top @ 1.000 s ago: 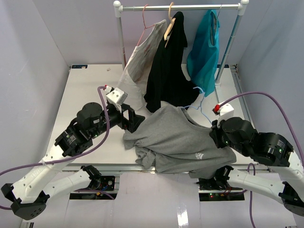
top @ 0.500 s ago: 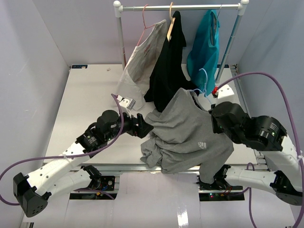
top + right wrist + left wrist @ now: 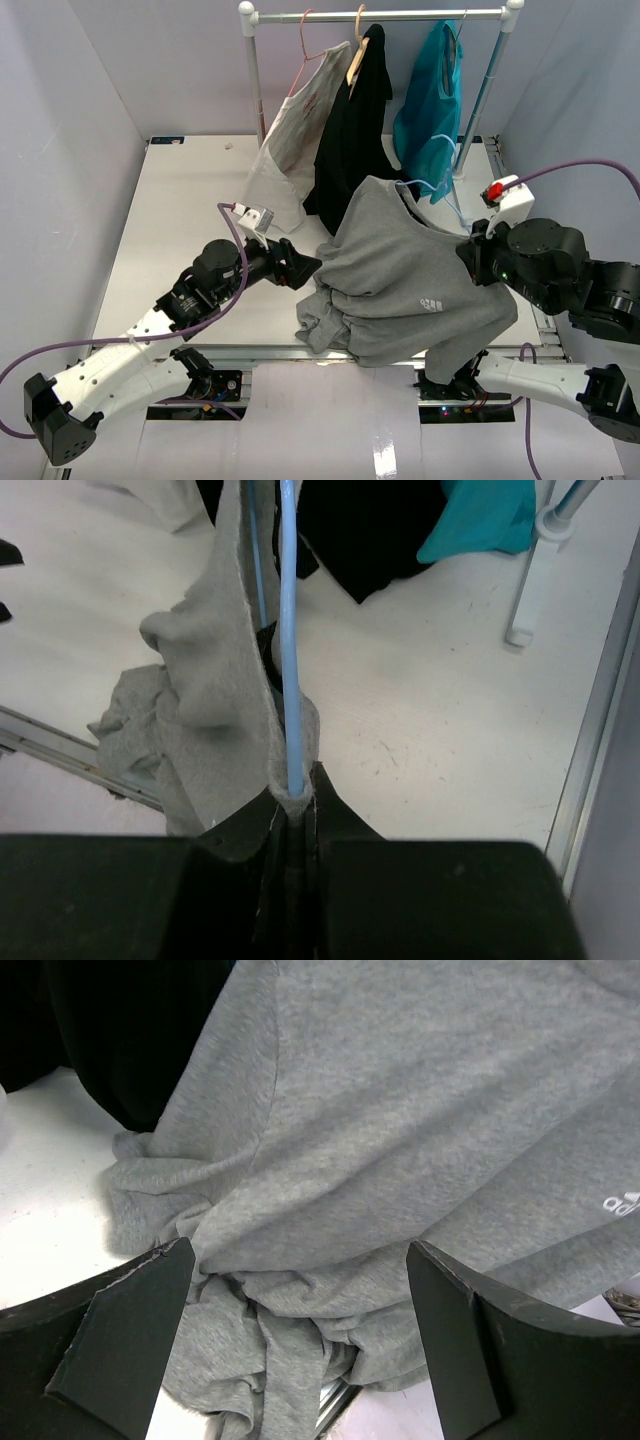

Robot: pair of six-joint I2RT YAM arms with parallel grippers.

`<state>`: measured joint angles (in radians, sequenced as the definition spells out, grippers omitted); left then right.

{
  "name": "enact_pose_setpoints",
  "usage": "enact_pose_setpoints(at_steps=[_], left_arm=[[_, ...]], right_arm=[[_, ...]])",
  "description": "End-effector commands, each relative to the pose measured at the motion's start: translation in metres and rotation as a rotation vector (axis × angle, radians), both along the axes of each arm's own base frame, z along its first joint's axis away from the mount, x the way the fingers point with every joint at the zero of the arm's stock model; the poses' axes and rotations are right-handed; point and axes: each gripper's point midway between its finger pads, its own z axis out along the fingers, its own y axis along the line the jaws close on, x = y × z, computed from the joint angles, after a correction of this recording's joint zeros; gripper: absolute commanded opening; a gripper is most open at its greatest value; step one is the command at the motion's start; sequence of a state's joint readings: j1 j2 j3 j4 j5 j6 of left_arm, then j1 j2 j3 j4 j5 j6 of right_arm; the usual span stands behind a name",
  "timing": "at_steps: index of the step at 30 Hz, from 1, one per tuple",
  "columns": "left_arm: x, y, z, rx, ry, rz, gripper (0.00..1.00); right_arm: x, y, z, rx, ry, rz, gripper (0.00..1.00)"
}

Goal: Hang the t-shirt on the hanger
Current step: Place the hanger at the clothesline.

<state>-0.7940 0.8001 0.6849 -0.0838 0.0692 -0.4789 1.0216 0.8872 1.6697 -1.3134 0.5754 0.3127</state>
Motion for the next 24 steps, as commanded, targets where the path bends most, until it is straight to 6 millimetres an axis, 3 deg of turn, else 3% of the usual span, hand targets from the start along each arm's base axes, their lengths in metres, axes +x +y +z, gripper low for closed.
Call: enact_pose_setpoints(at_steps=[1, 5, 8, 12, 15, 17, 18, 21, 24], left_arm=[[0.001, 0.003, 0.008, -0.016, -0.022, 0.011, 0.98], [0.009, 0.003, 0.006, -0.015, -0.023, 0.047, 0.98], [0.017, -0.004, 0.019, -0.053, -0.047, 0.056, 0.98], [0.038, -0.028, 0.056, -0.111, -0.109, 0.041, 0.98], [0.05, -0.062, 0.055, -0.077, -0.142, -0.061, 0.98], [0.062, -0.075, 0.071, -0.054, -0.196, -0.084, 0.98], [0.072, -0.084, 0.061, -0.018, -0.184, -0.082, 0.98], [0.099, -0.092, 0.076, 0.001, -0.236, -0.021, 0.98], [0.124, -0.104, 0.064, 0.052, -0.251, 0.02, 0.98]], right_arm=[[-0.005, -0.009, -0.013, -0.001, 0.006, -0.009, 0.08], [-0.004, -0.026, -0.019, 0.05, -0.004, -0.12, 0.08], [-0.005, -0.038, -0.032, 0.062, -0.002, -0.181, 0.08], [-0.003, -0.048, -0.044, 0.061, -0.009, -0.242, 0.08], [-0.005, -0.048, -0.046, 0.08, -0.002, -0.242, 0.08], [-0.005, -0.049, -0.048, 0.072, -0.003, -0.245, 0.08], [-0.004, -0.05, -0.048, 0.069, -0.007, -0.249, 0.08], [-0.002, -0.048, -0.047, 0.076, -0.025, -0.241, 0.08], [0.002, -0.044, -0.044, 0.068, -0.039, -0.232, 0.08]])
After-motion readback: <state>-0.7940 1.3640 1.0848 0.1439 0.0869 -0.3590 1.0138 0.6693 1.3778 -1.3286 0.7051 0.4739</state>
